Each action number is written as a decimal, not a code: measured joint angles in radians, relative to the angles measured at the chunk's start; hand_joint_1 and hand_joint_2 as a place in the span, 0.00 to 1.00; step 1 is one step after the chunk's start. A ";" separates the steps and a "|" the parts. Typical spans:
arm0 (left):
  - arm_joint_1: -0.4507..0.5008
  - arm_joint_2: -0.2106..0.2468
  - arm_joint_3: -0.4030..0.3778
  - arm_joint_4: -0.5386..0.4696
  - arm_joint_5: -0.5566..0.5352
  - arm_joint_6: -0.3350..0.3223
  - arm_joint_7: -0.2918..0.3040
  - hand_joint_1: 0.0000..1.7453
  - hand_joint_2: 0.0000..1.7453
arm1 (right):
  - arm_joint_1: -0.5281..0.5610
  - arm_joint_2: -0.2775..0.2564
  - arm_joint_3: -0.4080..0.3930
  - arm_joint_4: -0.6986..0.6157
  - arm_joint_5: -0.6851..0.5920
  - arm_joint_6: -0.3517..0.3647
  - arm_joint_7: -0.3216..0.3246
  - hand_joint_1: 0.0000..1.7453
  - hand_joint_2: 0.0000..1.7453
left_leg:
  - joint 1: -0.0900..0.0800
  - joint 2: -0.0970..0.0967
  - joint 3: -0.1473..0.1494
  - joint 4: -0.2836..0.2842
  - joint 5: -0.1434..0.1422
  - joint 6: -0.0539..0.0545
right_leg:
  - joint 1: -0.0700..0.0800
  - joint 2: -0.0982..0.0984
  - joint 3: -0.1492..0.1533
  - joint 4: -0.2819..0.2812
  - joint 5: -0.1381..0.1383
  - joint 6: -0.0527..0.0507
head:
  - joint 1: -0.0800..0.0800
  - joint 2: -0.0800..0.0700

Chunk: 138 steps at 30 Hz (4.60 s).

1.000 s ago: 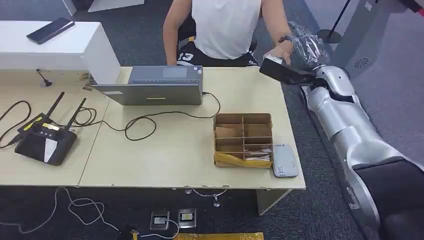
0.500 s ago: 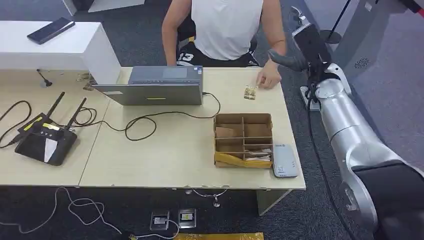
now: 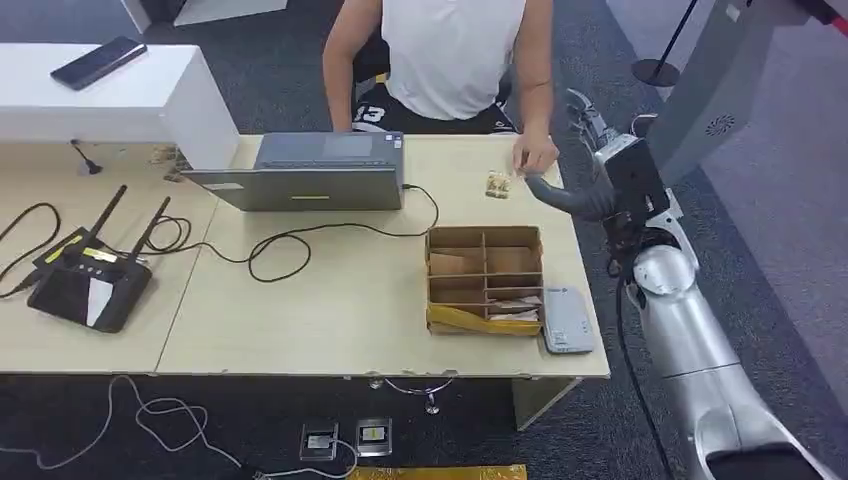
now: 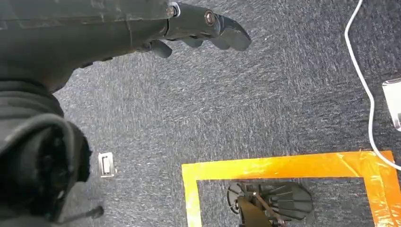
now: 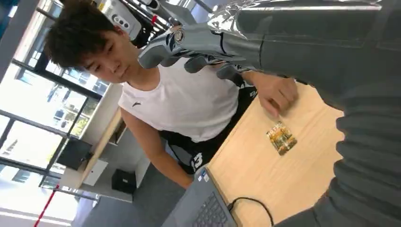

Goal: Pass the card to the sensor for recognition and then transmit it.

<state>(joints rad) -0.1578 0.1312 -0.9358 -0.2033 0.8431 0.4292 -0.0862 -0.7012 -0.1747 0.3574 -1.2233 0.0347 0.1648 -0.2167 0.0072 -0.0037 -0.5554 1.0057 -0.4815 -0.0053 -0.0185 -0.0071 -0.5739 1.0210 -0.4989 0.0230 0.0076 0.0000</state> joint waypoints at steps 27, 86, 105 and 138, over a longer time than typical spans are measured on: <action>-0.003 -0.002 0.003 0.000 0.021 0.010 0.030 0.00 0.00 | 0.245 -0.023 0.027 -0.199 0.206 0.074 0.057 0.00 1.00 | 0.000 0.000 -0.001 0.000 0.000 0.000 | 0.000 0.001 0.000 0.000 0.000 0.000 | 0.000 0.000; -0.005 0.011 0.003 0.000 0.010 -0.010 0.034 0.00 0.00 | 0.329 -0.143 0.167 -0.151 0.868 -0.114 0.151 0.00 1.00 | 0.000 0.000 -0.001 0.000 0.000 0.000 | 0.000 0.002 0.000 0.000 0.000 0.000 | 0.000 0.000; -0.006 0.014 0.003 0.000 -0.008 -0.010 0.032 0.00 0.00 | 0.320 -0.111 0.180 -0.104 0.868 -0.121 0.130 0.00 1.00 | 0.000 0.000 -0.001 0.000 0.000 0.000 | 0.000 0.001 0.000 0.000 0.000 0.000 | 0.000 0.000; -0.006 0.012 0.003 0.000 -0.007 -0.010 0.029 0.00 0.00 | 0.269 -0.064 0.183 0.013 0.853 -0.150 0.088 1.00 1.00 | 0.000 0.000 -0.001 0.000 0.000 0.000 | 0.000 0.001 0.000 0.000 0.000 0.000 | 0.000 0.000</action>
<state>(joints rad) -0.1643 0.1434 -0.9327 -0.2033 0.8358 0.4196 -0.0576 -0.4321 -0.2384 0.5402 -1.2100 0.8881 0.0153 -0.1289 0.0072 -0.0036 -0.5565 1.0053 -0.4815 -0.0054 -0.0185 -0.0058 -0.5742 1.0211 -0.4989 0.0229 0.0080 0.0000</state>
